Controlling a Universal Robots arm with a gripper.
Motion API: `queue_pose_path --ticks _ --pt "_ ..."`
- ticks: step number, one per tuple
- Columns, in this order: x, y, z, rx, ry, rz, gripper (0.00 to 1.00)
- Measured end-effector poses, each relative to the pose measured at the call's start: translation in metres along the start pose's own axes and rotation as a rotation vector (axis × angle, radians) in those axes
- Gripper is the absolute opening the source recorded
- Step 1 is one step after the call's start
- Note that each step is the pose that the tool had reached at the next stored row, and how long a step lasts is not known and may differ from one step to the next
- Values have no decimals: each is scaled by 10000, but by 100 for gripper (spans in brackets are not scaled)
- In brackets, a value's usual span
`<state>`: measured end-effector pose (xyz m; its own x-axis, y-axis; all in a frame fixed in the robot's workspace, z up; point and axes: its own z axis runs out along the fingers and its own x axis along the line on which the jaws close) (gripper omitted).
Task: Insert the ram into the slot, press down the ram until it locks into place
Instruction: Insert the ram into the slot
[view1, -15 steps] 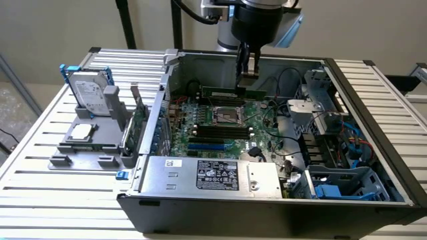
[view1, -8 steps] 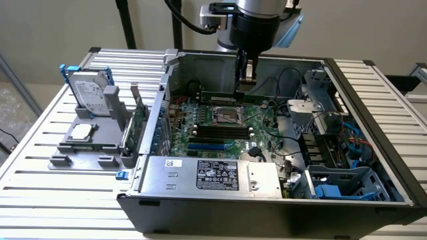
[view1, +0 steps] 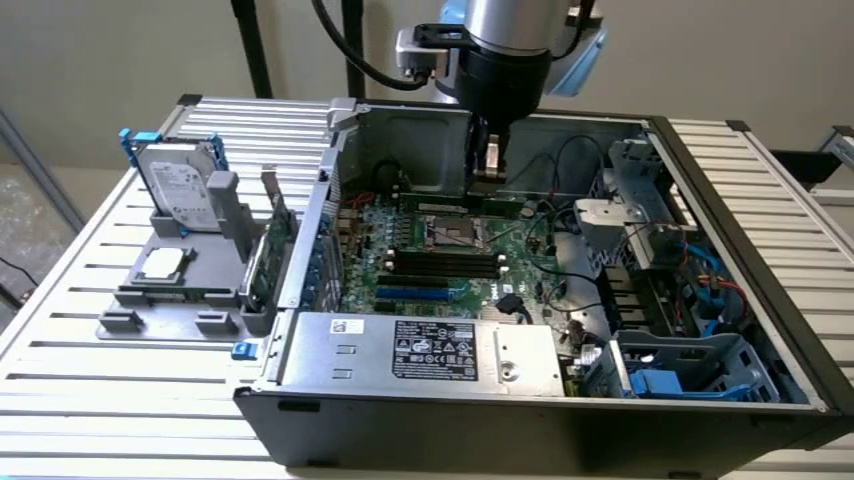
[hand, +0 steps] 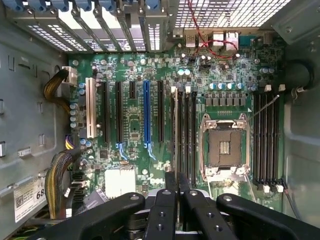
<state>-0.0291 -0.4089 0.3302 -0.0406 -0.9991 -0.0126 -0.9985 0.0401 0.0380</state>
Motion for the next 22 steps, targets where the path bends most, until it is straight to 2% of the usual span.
queue_pose_path --ticks 22 --pt "1 11 401 0 3 -88 13"
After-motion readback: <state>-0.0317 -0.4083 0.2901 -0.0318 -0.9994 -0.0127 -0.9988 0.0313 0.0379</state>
